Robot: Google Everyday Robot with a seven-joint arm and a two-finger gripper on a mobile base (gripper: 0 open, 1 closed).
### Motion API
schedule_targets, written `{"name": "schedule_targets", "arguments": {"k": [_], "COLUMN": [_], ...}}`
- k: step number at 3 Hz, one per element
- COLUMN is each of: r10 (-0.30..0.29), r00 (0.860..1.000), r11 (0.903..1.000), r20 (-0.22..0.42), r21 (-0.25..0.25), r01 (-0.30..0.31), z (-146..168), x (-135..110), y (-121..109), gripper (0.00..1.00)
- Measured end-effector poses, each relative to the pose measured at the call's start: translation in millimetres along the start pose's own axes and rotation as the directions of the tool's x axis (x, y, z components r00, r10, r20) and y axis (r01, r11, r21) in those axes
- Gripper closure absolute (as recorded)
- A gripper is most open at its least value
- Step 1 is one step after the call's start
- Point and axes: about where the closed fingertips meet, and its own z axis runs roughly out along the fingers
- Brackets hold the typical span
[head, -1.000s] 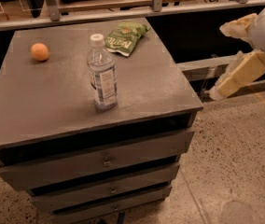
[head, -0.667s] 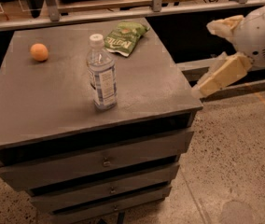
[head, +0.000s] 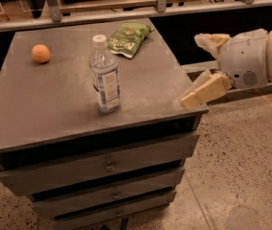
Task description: Move blue plastic bottle near orange
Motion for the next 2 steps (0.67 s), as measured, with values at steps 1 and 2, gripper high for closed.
{"name": "schedule_targets", "arguments": {"k": [1, 2], "r10": [-0.005, -0.005], "r00": [1.0, 1.0], "r11": [1.0, 1.0], "r20": [0.006, 0.005], "r21": [-0.002, -0.002], "r01": [0.005, 0.005], "z": [0.9, 0.9], "x": [-4.8, -4.8], "y": [1.9, 1.9], "gripper": [0.0, 0.0]}}
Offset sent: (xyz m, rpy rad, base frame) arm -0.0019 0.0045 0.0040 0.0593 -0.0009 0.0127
